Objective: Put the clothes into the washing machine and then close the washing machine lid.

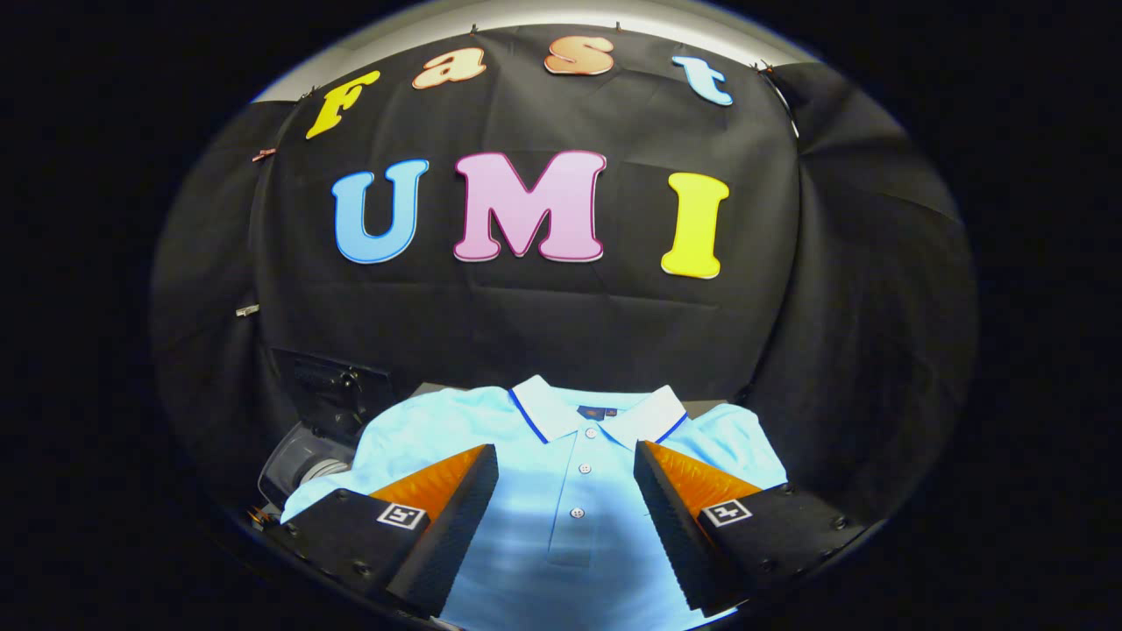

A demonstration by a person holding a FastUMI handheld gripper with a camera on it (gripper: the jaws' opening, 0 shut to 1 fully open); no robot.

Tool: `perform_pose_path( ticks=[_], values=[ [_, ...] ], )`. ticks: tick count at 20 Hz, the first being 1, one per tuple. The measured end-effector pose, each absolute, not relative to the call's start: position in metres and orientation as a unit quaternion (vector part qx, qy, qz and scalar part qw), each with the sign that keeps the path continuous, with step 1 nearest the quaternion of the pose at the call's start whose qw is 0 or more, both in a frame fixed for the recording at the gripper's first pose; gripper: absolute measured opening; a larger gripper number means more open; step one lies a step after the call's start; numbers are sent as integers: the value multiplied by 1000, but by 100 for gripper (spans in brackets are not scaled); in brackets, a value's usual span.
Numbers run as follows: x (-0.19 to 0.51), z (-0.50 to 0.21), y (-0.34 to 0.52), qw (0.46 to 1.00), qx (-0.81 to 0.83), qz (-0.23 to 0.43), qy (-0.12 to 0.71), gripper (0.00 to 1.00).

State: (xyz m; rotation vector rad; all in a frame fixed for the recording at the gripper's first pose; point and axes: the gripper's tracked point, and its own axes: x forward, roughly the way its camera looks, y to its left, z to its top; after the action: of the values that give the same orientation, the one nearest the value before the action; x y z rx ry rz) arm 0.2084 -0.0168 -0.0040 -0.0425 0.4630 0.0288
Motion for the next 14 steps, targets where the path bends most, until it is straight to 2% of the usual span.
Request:
perform_pose_path(
  ticks=[4,8,14],
  values=[
    [213,-33,-20,954,2,15,300,99],
    [218,-51,-36,945,9,-13,327,99],
    [213,-57,-38,934,-12,-4,357,100]
  ],
)
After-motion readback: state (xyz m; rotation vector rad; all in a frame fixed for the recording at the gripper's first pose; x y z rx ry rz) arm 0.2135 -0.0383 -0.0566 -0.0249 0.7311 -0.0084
